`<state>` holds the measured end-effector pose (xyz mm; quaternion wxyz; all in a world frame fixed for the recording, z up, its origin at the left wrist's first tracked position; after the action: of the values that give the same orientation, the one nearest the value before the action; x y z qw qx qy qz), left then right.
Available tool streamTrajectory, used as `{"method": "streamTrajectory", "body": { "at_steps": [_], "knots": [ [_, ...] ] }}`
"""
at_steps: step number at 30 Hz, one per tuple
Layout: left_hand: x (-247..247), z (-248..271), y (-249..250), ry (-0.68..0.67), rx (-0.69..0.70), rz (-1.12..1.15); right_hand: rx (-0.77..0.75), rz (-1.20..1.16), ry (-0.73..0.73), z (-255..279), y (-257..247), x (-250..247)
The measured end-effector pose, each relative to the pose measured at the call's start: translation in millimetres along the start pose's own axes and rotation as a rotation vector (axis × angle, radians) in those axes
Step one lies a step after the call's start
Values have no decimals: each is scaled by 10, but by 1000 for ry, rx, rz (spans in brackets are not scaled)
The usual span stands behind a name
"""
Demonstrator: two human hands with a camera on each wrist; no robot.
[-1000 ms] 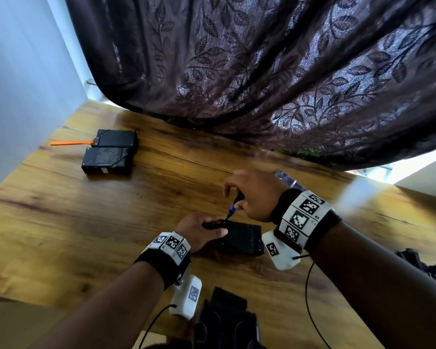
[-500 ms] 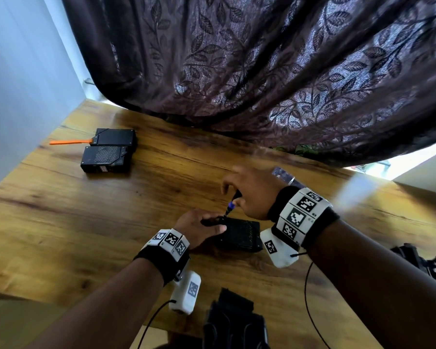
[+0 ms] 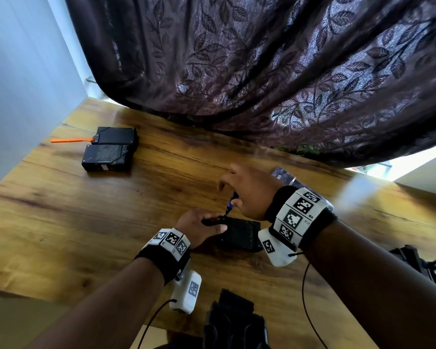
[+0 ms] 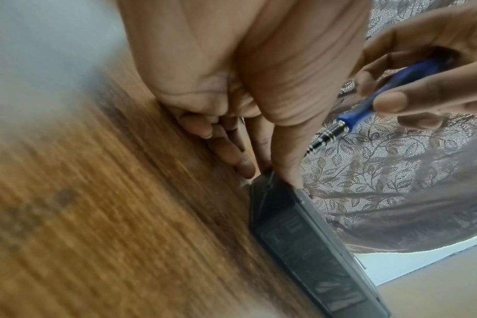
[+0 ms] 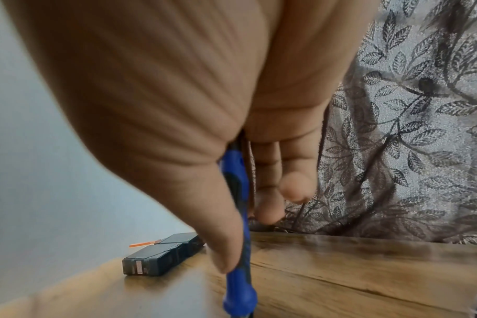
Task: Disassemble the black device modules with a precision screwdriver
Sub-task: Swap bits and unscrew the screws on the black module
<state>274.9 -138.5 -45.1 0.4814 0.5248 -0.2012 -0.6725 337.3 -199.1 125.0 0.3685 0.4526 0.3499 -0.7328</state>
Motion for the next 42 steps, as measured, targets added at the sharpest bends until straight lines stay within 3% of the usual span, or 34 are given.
{"method": "streamTrajectory", "body": {
  "at_steps": [5, 12, 21, 30, 38, 42],
  "knots": [
    [-12, 28, 46, 2, 3, -4, -21, -20, 32, -28, -27, -21],
    [-20, 41, 56, -6, 4, 4, 102, 96, -16, -13, 172, 8],
    [-7, 5, 26, -3, 1, -13, -49, 118, -65, 17, -86, 28],
    [-16, 46, 50, 23, 16, 16, 1, 137, -50, -19, -59, 14],
    [-14, 57, 52, 14, 3, 41, 117, 294, -40, 34, 29, -44],
    [-18, 44, 40, 14, 4, 41, 79, 140, -38, 32, 74, -16]
  ]
}}
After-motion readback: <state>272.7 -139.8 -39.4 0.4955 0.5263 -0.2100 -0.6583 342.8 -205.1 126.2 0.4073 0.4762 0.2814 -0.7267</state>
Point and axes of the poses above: each hand's wrist, its own z-axis away from the middle knuckle, its own x-axis out of the palm, y = z × x, the point moved 10 cm from there along -z, towards the middle knuckle, and after that the axes turned 5 degrees about -z, right-handed, at the moved point
